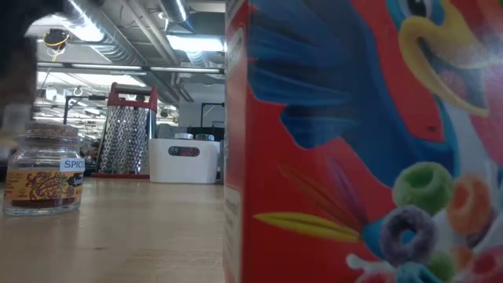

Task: Pick & Place Kitchen Items
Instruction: Put the orange spice pack into the left white bin

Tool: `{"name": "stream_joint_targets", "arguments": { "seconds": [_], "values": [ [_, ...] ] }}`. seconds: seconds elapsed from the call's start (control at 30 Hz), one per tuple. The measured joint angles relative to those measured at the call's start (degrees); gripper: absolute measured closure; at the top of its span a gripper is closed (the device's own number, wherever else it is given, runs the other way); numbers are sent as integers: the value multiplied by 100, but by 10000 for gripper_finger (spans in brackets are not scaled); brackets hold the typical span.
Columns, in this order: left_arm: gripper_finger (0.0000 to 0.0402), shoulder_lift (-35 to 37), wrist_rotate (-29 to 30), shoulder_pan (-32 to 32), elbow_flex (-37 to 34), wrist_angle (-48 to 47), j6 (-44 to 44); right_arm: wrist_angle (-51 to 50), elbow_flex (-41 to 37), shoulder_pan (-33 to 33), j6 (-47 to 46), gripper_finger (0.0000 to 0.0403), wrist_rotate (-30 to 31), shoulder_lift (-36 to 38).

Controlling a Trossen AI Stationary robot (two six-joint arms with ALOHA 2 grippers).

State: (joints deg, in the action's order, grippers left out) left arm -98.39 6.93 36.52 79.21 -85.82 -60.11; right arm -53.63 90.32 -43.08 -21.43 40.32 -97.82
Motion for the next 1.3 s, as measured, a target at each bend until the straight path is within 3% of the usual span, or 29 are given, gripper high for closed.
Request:
{"name": "stream_joint_targets", "arguments": {
  "seconds": [0.13,0.37,0.67,0.93,1.3],
  "values": [
    [399,22,393,-253,613,-437,697,9,0,35,45,70,2,0],
    [399,142,1340,-912,1468,-417,2782,26,0,93,41,70,0,0],
    [399,470,2409,-2397,1868,-422,4797,26,0,91,-20,70,0,0],
    [399,507,2442,-4111,1868,149,6068,28,0,127,73,70,2,0],
    [399,427,1427,-5816,1868,1316,7180,8,0,185,155,70,15,0]
  ]
}}
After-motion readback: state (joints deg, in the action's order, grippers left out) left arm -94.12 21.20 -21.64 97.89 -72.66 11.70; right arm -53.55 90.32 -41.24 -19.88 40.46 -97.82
